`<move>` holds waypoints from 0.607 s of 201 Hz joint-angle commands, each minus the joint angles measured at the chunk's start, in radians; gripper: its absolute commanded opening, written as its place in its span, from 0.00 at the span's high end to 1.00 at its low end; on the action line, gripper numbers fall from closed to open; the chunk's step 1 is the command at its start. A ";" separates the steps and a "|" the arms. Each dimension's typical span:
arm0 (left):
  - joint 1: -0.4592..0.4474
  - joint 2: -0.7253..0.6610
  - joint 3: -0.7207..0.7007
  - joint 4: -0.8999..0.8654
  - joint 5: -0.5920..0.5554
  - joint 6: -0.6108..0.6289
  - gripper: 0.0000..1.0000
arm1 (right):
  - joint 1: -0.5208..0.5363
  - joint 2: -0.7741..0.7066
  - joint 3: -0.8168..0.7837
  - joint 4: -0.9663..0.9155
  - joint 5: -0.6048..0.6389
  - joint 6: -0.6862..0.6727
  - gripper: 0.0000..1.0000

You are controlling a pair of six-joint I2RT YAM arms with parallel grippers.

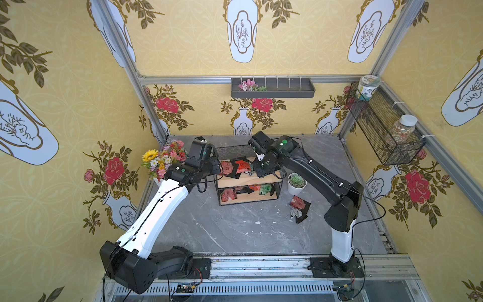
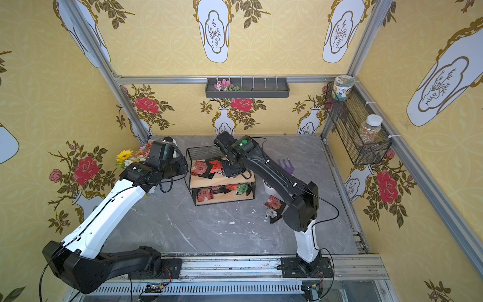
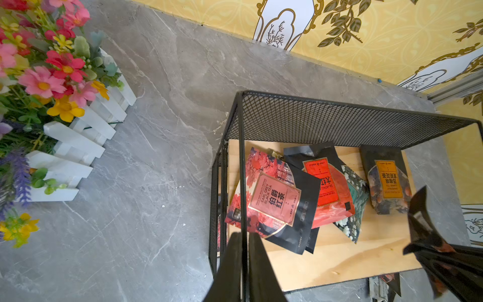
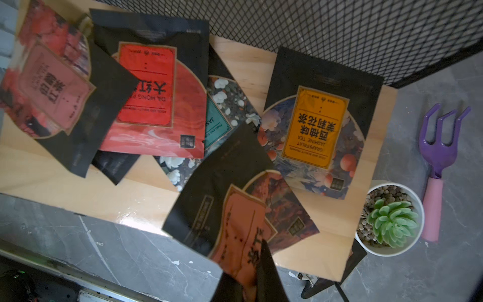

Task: Remove the tea bags from the shelf
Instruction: Pick up the tea bag from the shelf.

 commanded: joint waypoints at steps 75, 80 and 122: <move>0.000 0.001 0.005 -0.005 -0.002 -0.001 0.87 | 0.074 -0.395 -0.424 0.132 0.047 0.176 0.96; 0.000 0.000 0.005 -0.005 -0.004 -0.001 0.87 | 0.073 -0.426 -0.469 0.138 0.048 0.195 0.97; 0.000 -0.001 0.002 -0.006 -0.004 0.002 0.87 | 0.053 -0.637 -0.787 0.139 0.064 0.406 0.98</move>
